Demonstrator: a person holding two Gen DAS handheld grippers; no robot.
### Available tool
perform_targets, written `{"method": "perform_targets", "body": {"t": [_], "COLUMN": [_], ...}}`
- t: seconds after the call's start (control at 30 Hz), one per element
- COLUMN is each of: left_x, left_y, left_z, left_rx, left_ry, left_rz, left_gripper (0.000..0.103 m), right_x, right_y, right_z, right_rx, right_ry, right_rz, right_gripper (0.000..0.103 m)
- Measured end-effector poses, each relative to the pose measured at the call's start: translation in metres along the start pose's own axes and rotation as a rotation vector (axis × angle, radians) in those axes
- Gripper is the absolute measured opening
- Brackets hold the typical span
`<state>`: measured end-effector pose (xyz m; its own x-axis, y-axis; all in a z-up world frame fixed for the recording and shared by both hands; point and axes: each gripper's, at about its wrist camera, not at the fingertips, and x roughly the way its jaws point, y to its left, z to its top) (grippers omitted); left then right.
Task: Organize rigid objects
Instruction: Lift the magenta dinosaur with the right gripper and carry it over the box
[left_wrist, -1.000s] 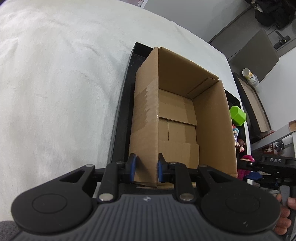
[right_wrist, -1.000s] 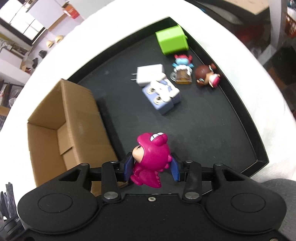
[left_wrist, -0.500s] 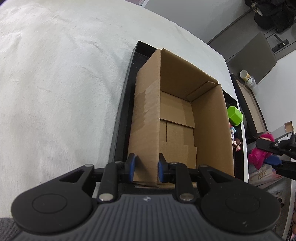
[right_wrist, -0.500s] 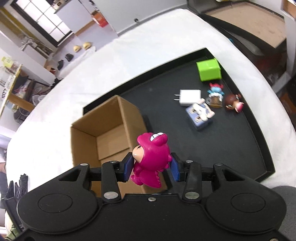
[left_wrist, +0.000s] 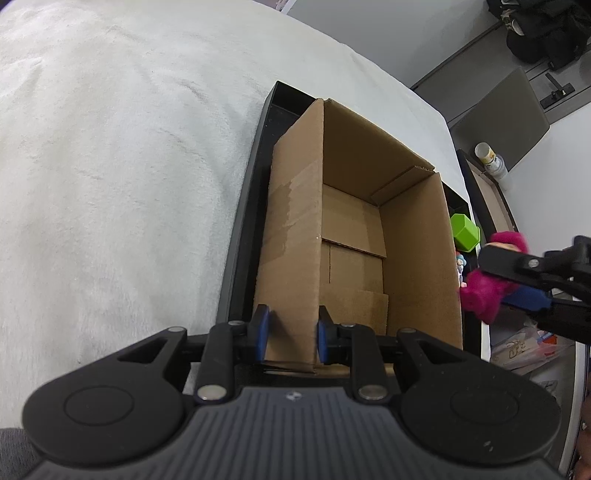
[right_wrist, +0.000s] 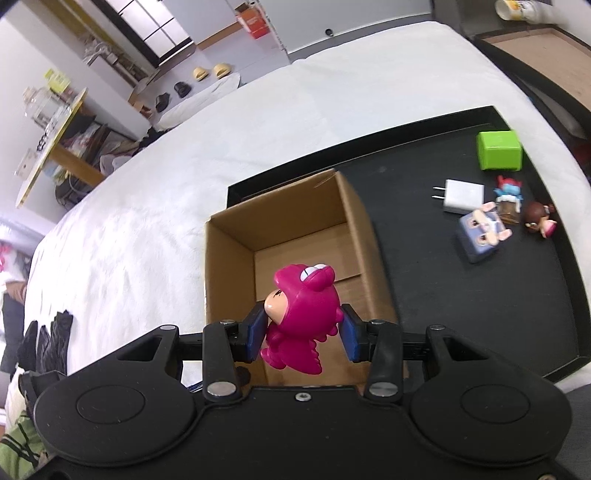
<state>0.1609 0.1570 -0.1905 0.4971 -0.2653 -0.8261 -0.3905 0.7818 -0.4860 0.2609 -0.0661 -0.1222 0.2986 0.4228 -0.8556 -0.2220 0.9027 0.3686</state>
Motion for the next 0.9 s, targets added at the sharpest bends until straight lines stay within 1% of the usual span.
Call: {"method": "perform_targets", "body": {"t": [0.23, 0.43, 0.63, 0.77, 0.9], "left_x": [0.0, 0.002, 0.004, 0.005, 0.006], "left_y": [0.003, 0.007, 0.006, 0.008, 0.009], "left_z": [0.0, 0.001, 0.001, 0.001, 0.001], "left_rx": [0.001, -0.016, -0.003, -0.015, -0.012], "left_ry": [0.004, 0.012, 0.017, 0.018, 0.017], "left_rz": [-0.021, -0.046, -0.053, -0.061, -0.064], "left_gripper": [0.024, 0.024, 0.025, 0.025, 0.025], "right_x": [0.022, 0.039, 0.058, 0.065, 0.061], "right_y": [0.016, 0.025, 0.024, 0.024, 0.019], "right_z": [-0.011, -0.017, -0.024, -0.028, -0.028], "right_rx": [-0.014, -0.003, 0.028, 0.045, 0.069], "right_ry": [0.062, 0.089, 0.115, 0.139, 0.137], "right_rz": [0.005, 0.006, -0.014, -0.003, 0.019], "right_gripper": [0.042, 0.042, 0.042, 0.043, 0.043]}}
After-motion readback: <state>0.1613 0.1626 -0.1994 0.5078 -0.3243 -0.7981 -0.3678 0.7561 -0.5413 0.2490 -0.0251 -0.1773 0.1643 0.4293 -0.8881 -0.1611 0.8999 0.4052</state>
